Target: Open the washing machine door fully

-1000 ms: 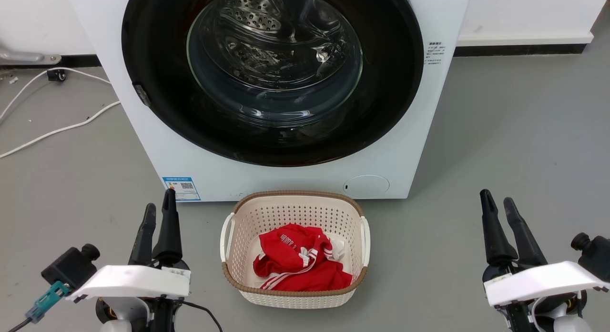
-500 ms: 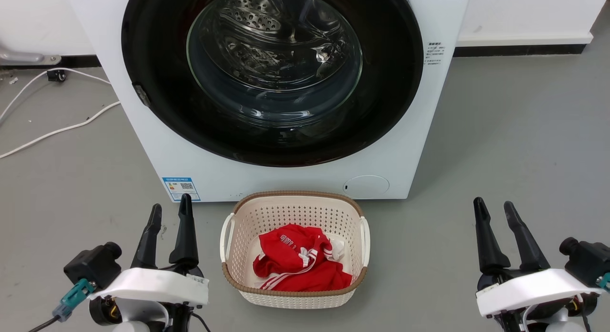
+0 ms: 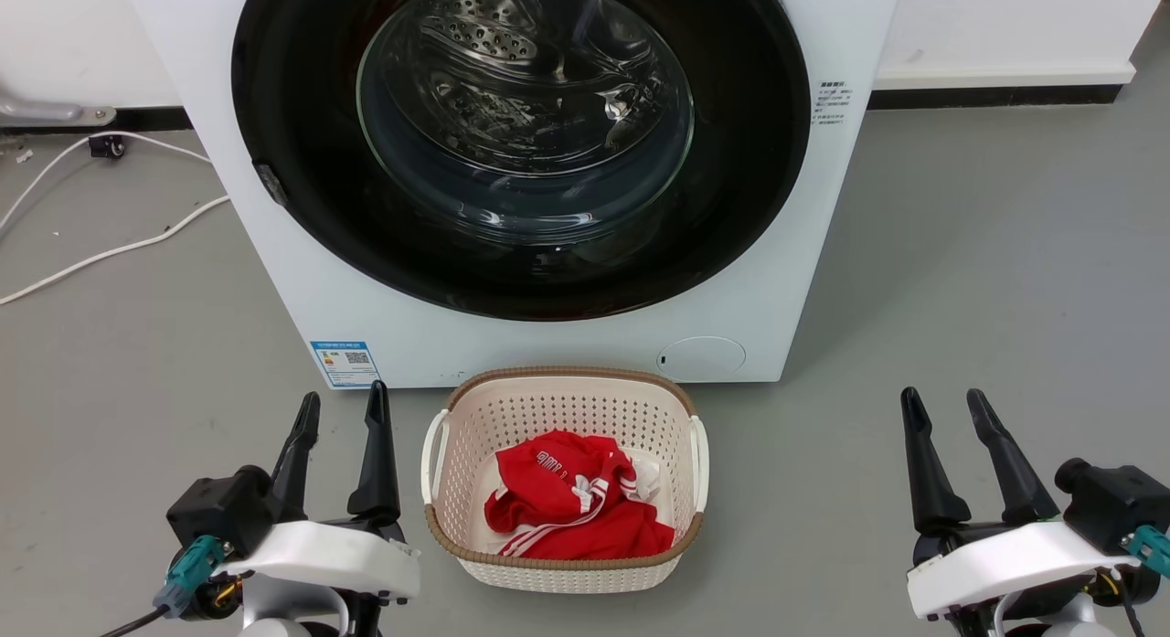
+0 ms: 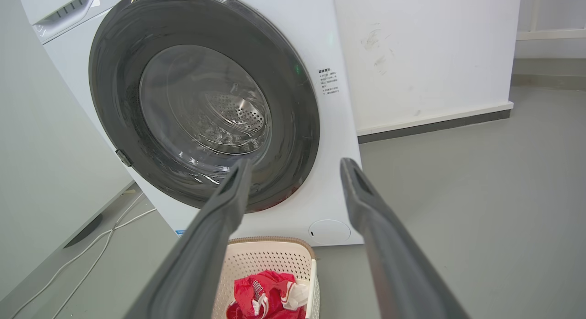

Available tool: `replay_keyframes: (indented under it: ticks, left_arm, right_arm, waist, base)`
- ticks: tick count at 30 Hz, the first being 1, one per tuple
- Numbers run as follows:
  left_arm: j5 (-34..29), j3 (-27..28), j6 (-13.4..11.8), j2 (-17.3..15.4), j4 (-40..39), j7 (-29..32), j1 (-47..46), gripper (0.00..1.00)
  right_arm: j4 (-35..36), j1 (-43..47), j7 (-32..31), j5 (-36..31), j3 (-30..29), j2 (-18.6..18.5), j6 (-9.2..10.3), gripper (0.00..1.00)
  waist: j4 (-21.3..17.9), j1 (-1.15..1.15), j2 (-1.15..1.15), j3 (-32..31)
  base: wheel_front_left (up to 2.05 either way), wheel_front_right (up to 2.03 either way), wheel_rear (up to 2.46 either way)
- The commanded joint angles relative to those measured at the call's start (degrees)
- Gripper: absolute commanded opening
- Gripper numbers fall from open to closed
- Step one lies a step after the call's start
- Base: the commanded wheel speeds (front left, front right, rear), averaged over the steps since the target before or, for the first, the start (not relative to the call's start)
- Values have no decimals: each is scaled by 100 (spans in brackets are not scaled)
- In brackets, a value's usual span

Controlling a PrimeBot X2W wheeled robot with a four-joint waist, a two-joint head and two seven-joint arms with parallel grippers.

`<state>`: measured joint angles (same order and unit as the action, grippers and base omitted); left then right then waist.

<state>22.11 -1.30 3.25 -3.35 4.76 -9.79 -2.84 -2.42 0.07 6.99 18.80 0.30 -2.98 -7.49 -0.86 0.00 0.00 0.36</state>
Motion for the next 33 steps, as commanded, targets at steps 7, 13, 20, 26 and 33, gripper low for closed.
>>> replay_keyframes:
  ticks: [7,13,20,26,33]
  left_arm:
    - [-529,-117,-93,-92,-36,-132,27,100]
    - [-844,-177,-169,-125,-22,-215,48,100]
    - [-1159,-240,-231,-152,-24,-292,67,100]
    - [-1410,-269,-290,-155,-41,-361,72,100]
    - [-1675,-303,-354,-168,-75,-426,49,100]
  right_arm:
    - [101,45,-12,-435,-20,7,0,100]
    - [141,68,16,-739,-7,9,0,100]
    - [192,110,45,-1017,-29,11,1,100]
    - [235,129,72,-1222,-35,13,1,100]
    - [250,138,109,-1409,13,15,1,100]
  waist:
    - [-8,0,0,-5]
    - [-16,0,0,-17]
    - [-1,0,0,-49]
    - [4,0,0,-62]
    - [0,0,0,-54]
  base:
    - [0,0,0]
    - [0,0,0]
    - [0,0,0]
    - [0,0,0]
    - [0,0,0]
